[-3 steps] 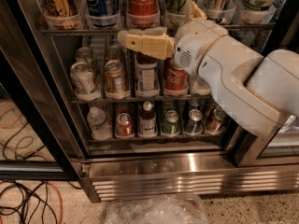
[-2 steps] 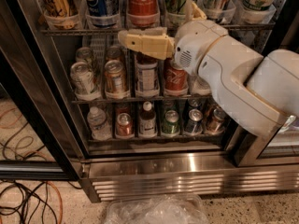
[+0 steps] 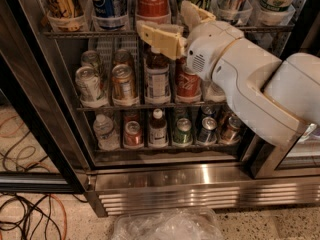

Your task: Pick coke can from top shelf of fridge

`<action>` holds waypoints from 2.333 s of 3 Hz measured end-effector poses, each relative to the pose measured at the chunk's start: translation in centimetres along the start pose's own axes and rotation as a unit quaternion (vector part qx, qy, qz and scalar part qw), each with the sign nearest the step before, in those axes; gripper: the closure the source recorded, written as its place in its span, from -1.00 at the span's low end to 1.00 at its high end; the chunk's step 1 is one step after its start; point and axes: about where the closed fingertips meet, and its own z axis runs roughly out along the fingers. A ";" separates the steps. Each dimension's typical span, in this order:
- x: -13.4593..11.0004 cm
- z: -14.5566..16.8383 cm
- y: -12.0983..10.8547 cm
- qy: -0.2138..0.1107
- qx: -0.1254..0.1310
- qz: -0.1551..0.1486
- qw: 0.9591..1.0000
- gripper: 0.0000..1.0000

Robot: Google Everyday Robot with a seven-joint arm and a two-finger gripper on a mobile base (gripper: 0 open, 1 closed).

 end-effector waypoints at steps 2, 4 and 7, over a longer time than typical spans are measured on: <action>0.0 0.1 0.0 0.002 0.002 0.000 1.000 -0.52; 0.5 0.8 -1.0 0.010 0.013 0.006 1.000 -0.44; 0.6 5.6 -2.5 0.002 -0.016 -0.002 1.000 -0.38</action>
Offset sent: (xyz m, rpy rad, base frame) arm 0.0007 -0.0006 -0.0024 -0.0025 0.0084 -0.0053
